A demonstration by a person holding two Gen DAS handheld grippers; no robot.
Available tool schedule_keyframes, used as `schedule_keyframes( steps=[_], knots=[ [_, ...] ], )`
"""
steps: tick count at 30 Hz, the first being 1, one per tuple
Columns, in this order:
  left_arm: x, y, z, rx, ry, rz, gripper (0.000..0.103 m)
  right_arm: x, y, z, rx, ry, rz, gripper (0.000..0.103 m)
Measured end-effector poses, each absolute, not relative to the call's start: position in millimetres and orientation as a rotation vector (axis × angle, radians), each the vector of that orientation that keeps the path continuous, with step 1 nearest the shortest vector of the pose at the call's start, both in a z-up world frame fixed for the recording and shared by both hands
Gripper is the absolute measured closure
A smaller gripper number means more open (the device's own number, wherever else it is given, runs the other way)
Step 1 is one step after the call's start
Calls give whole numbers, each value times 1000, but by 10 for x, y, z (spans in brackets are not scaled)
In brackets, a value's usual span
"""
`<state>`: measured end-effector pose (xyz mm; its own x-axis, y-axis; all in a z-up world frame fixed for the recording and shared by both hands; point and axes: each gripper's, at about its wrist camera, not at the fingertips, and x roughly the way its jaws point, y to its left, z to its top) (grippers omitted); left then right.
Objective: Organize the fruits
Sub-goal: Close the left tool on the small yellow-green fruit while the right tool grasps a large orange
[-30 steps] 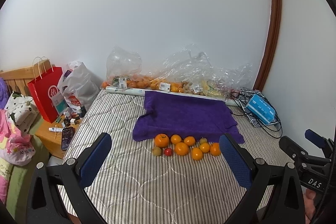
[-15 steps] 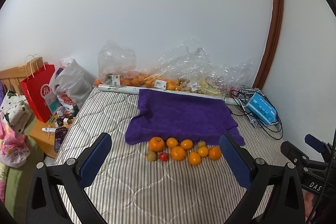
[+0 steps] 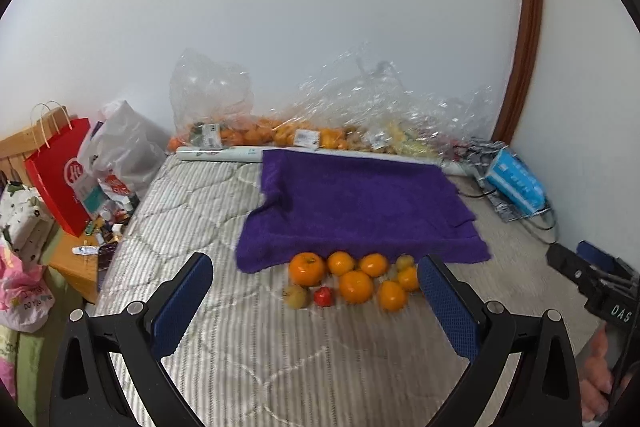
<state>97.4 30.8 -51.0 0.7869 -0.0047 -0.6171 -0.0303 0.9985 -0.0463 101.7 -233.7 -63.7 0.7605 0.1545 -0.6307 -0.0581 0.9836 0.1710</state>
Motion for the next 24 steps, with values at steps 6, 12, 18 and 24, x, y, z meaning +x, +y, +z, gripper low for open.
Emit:
schedule_keyframes(
  steps=[6,12,18,24],
  knots=[
    [1142,449,-795,-61,747,4,1,1151,-2218,-851,95,734,102,2],
    [1303,602,-1148,-99,826,14,3,1235,-2102,-1093,41,760,74,11],
    [1408,700,-1400,-115,862,28,6,1378,-2045,-1346,42,812,96,24],
    [1520,798,-1602,-161,903,-11,13,1521,-1909,-1577,31,858,136,34]
  ],
)
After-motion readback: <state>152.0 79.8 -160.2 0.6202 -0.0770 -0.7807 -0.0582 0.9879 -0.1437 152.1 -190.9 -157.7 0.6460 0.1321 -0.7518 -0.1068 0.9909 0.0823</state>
